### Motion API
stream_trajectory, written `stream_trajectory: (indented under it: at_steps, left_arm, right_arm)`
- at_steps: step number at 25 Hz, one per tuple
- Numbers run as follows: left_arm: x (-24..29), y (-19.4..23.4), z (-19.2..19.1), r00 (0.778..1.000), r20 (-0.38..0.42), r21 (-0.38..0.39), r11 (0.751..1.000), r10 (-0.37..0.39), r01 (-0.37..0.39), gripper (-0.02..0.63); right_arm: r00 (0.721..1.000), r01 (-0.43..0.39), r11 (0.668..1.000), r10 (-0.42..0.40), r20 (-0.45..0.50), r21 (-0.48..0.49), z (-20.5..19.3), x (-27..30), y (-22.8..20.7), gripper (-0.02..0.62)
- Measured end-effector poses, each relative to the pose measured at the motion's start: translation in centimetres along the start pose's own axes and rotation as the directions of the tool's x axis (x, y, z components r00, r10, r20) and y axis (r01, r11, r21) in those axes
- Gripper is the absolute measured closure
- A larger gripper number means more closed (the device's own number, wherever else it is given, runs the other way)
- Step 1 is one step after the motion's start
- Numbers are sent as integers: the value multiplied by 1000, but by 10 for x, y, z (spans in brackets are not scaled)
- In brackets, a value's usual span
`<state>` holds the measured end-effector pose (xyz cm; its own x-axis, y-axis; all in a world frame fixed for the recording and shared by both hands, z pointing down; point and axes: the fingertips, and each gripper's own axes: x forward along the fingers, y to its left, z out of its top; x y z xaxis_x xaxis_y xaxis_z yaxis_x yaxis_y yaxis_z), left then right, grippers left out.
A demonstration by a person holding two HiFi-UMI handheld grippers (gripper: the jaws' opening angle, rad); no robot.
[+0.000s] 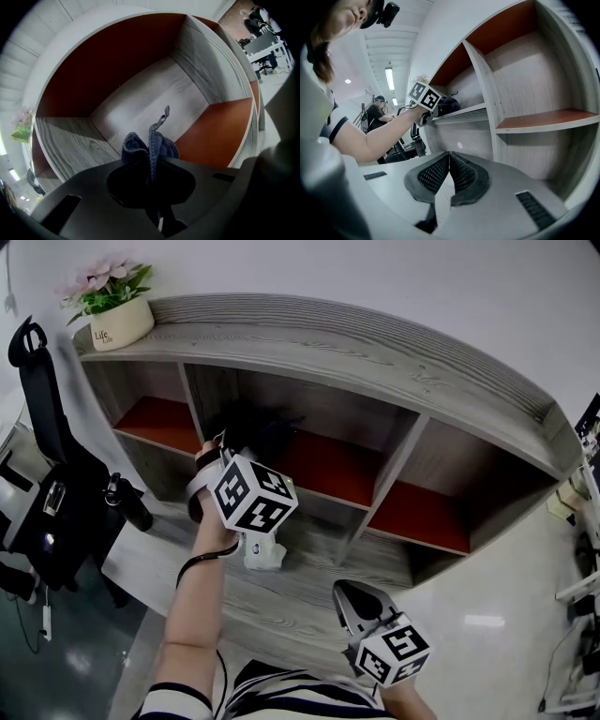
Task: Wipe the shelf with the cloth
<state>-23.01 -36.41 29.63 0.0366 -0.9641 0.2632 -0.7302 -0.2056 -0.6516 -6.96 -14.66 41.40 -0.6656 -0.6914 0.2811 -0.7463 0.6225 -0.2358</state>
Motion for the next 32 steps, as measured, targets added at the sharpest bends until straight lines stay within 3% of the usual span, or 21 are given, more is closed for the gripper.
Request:
stream_trajectory:
  at_steps: [5,9,12,17,24,32]
  left_arm:
    - [8,-15,-4,991,-46,-27,992,-124,123,571]
    - [7,-31,2,962,-56,-64,962,-267,264,571]
    - [6,-42,8,942,-51,-64,943,-331,327,571]
    - [2,-62,20,920,-35,-25,921,-391,390,571]
    - [-6,-92,44,871,27,35,871,-490,489,571]
    - [-11,-129,70,841,75,200,834,-536,514,571]
  right_arm:
    - [1000,13,1000,-13,5,5,0,-7,-5,569]
    - [1000,24,1000,-24,8,10,-2,-11,-10,569]
    - [1000,25,1000,-25,13,8,-3,-13,-12,569]
    - [999,34,999,-34,19,11,-1,-16,-13,569]
    - [999,42,999,-42,18,11,-3,-19,-14,569]
    - [999,46,999,-47,19,10,-4,-23,-15,569]
